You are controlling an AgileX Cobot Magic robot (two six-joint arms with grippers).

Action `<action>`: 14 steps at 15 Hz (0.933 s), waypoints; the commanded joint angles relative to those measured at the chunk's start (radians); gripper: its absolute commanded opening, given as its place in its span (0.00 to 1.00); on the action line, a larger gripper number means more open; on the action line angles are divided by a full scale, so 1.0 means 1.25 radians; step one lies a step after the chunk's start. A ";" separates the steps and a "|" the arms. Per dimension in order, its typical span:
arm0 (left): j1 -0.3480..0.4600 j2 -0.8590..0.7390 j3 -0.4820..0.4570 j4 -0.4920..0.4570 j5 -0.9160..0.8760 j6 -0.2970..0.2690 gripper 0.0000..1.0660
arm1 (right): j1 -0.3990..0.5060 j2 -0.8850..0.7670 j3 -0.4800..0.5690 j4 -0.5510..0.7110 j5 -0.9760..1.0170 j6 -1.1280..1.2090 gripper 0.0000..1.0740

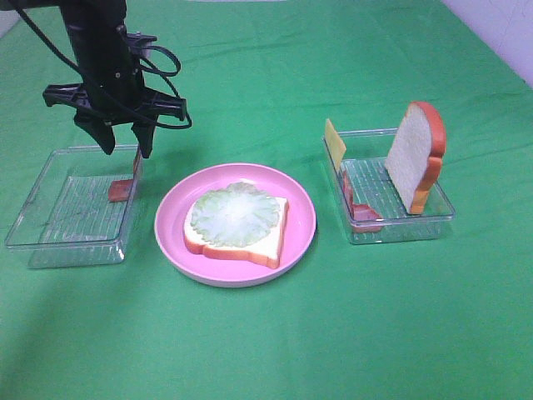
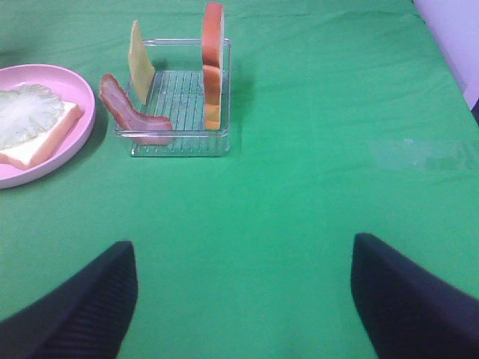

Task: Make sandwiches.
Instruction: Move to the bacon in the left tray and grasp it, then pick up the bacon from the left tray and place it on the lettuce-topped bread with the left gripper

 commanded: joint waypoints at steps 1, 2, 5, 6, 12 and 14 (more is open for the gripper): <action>-0.001 0.002 0.002 0.002 -0.012 -0.007 0.35 | -0.003 -0.012 -0.001 -0.002 -0.007 -0.011 0.70; -0.001 0.002 0.002 0.002 -0.013 -0.007 0.32 | -0.003 -0.012 -0.001 -0.002 -0.007 -0.011 0.70; -0.001 0.002 0.002 0.002 -0.026 -0.007 0.13 | -0.003 -0.012 -0.001 -0.002 -0.007 -0.011 0.70; -0.001 0.002 0.002 0.002 -0.030 -0.007 0.06 | -0.003 -0.012 -0.001 -0.002 -0.007 -0.011 0.70; -0.001 -0.002 -0.019 0.001 0.005 0.006 0.00 | -0.003 -0.012 -0.001 -0.002 -0.007 -0.011 0.70; -0.001 -0.029 -0.040 -0.033 0.036 0.039 0.00 | -0.003 -0.012 -0.001 -0.002 -0.007 -0.011 0.70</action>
